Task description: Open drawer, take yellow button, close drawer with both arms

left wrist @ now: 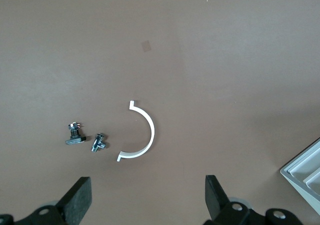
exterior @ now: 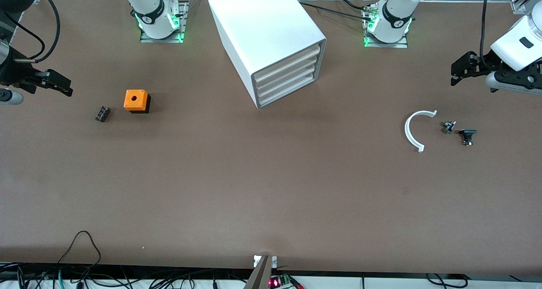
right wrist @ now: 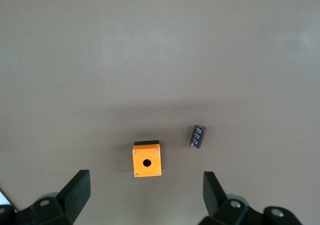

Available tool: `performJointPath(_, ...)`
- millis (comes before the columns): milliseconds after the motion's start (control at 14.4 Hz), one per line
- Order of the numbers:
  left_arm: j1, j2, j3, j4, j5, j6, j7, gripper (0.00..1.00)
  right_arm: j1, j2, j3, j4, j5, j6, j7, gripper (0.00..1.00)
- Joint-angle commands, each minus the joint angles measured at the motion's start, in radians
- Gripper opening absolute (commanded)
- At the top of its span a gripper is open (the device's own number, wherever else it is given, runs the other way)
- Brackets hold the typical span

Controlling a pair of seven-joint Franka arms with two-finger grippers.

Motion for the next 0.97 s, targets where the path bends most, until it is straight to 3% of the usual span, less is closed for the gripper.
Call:
performJointPath(0, 0.012, 0.021, 0.002, 0.026, 0.005, 0.021, -0.004, 1.0, -0.006, -0.007, 0.0, 0.004, 0.054, -0.006, -0.019, 1.0)
performJointPath(904, 0.016, 0.027, -0.01, 0.035, 0.005, 0.02, 0.004, 1.0, -0.006, -0.005, 0.003, 0.003, 0.048, 0.039, -0.022, 1.0)
